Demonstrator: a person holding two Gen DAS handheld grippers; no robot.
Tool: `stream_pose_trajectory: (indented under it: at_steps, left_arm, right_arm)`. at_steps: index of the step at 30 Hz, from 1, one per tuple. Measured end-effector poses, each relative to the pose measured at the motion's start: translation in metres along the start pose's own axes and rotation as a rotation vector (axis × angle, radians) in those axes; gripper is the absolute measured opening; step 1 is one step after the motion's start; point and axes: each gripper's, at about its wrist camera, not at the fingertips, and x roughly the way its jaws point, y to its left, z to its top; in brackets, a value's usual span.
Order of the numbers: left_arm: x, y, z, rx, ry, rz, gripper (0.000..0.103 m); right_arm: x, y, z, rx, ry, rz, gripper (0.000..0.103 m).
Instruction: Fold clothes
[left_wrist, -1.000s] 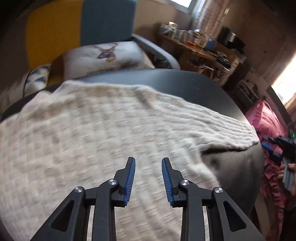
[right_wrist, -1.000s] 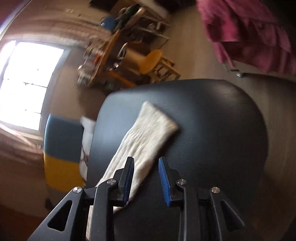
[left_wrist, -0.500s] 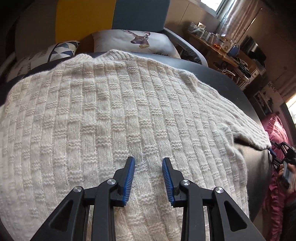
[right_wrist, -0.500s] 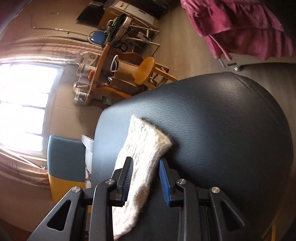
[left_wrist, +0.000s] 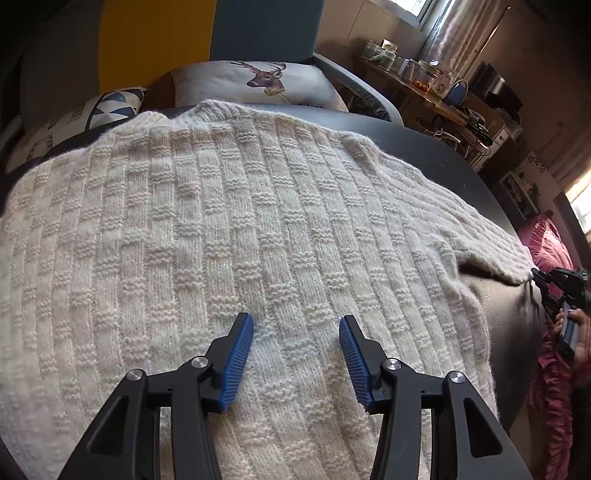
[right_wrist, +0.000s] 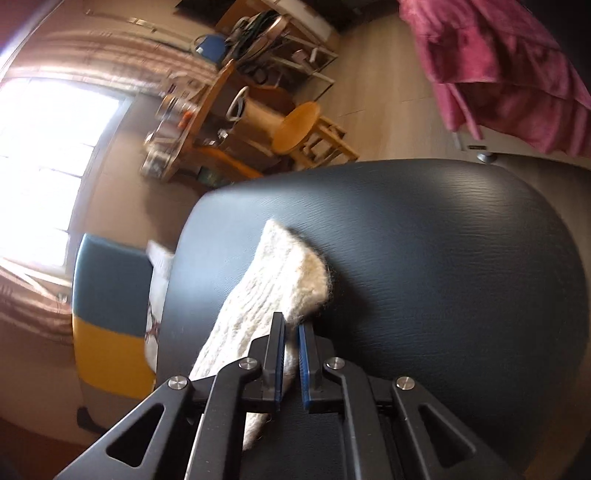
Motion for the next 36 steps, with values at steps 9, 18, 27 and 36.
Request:
stream_pose_trajectory:
  at_steps: [9, 18, 27, 36]
  left_arm:
    - [-0.007, 0.013, 0.015, -0.129, 0.046, -0.097, 0.050]
    - [-0.007, -0.011, 0.053, -0.185, 0.080, -0.254, 0.050]
    - [0.044, -0.080, 0.115, -0.259, 0.243, -0.477, 0.050]
    - [0.101, -0.121, 0.148, -0.339, 0.378, -0.532, 0.051]
  right_arm:
    - [0.040, 0.114, -0.035, -0.264, 0.133, 0.152, 0.006]
    - [0.106, 0.196, -0.166, -0.658, 0.378, 0.117, 0.006]
    - [0.096, 0.186, -0.193, -0.797, 0.346, 0.090, 0.006]
    - [0.082, 0.197, -0.222, -1.038, 0.311, 0.064, 0.006]
